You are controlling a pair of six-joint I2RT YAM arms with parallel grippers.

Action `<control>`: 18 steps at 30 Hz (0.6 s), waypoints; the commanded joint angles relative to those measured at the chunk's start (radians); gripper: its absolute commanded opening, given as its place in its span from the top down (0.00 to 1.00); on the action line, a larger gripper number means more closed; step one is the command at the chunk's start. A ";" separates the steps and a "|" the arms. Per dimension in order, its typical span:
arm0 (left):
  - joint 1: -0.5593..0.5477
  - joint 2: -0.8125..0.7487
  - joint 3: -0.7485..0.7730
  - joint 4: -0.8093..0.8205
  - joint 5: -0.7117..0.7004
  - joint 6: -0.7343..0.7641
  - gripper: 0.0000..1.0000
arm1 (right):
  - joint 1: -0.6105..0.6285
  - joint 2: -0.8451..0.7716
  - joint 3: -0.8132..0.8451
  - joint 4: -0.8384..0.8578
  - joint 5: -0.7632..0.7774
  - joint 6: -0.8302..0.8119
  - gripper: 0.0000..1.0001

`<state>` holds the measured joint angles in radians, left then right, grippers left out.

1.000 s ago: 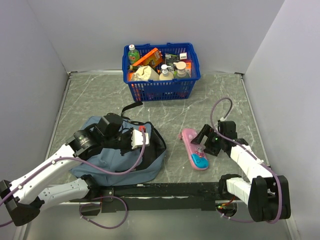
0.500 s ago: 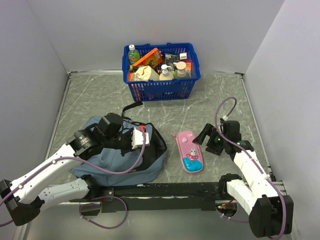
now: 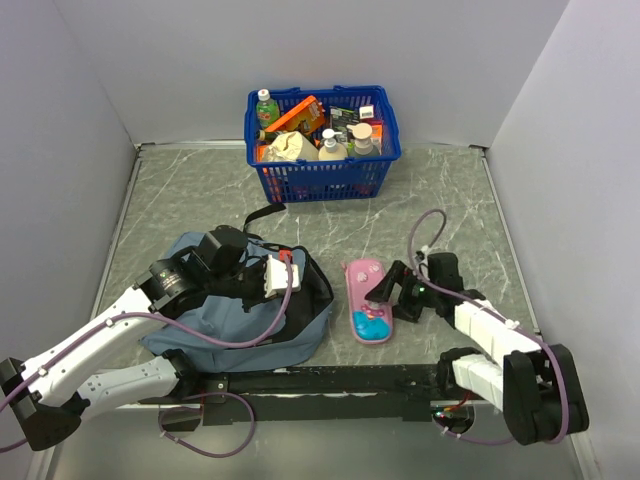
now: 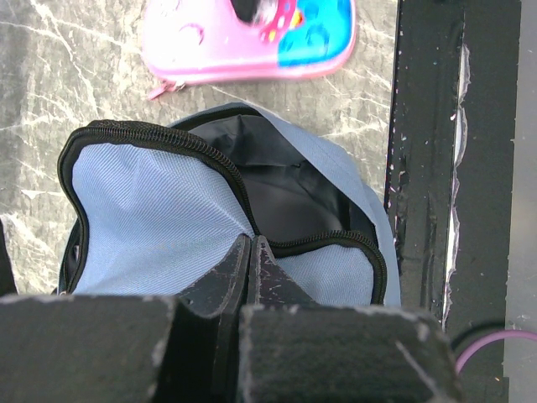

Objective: Pack the student bag
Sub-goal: Pick up the stationery from the center of the board.

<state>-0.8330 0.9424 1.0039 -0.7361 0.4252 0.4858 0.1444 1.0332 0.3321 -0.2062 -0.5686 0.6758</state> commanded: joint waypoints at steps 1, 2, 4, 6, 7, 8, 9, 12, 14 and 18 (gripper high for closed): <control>-0.011 -0.014 0.048 0.106 0.076 -0.007 0.99 | 0.095 0.062 -0.057 0.298 -0.091 0.160 0.00; -0.011 -0.016 0.048 0.106 0.075 -0.007 0.99 | 0.130 0.079 -0.059 0.327 -0.100 0.181 0.00; -0.009 -0.019 0.047 0.104 0.073 -0.006 0.99 | 0.158 0.116 -0.088 0.468 -0.111 0.258 0.00; -0.008 -0.025 0.045 0.101 0.070 -0.001 0.99 | 0.182 0.148 -0.119 0.601 -0.125 0.333 0.00; -0.008 -0.027 0.042 0.104 0.070 0.000 0.99 | 0.193 0.156 -0.122 0.626 -0.125 0.347 0.00; -0.008 -0.030 0.039 0.106 0.067 0.002 0.99 | 0.207 0.166 -0.114 0.649 -0.114 0.367 0.00; -0.009 -0.031 0.038 0.106 0.067 0.002 0.99 | 0.221 0.172 -0.108 0.665 -0.106 0.376 0.00; -0.009 -0.037 0.032 0.106 0.069 0.005 0.99 | 0.262 0.206 -0.067 0.720 -0.076 0.400 0.03; -0.006 -0.040 0.032 0.103 0.066 0.005 0.99 | 0.290 0.232 -0.032 0.731 -0.050 0.396 0.07; -0.003 -0.045 0.036 0.099 0.069 0.007 0.99 | 0.378 0.290 0.039 0.647 0.082 0.380 0.21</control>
<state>-0.8326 0.9264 1.0039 -0.7364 0.4217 0.4866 0.4442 1.2804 0.2729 0.4004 -0.5865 1.0332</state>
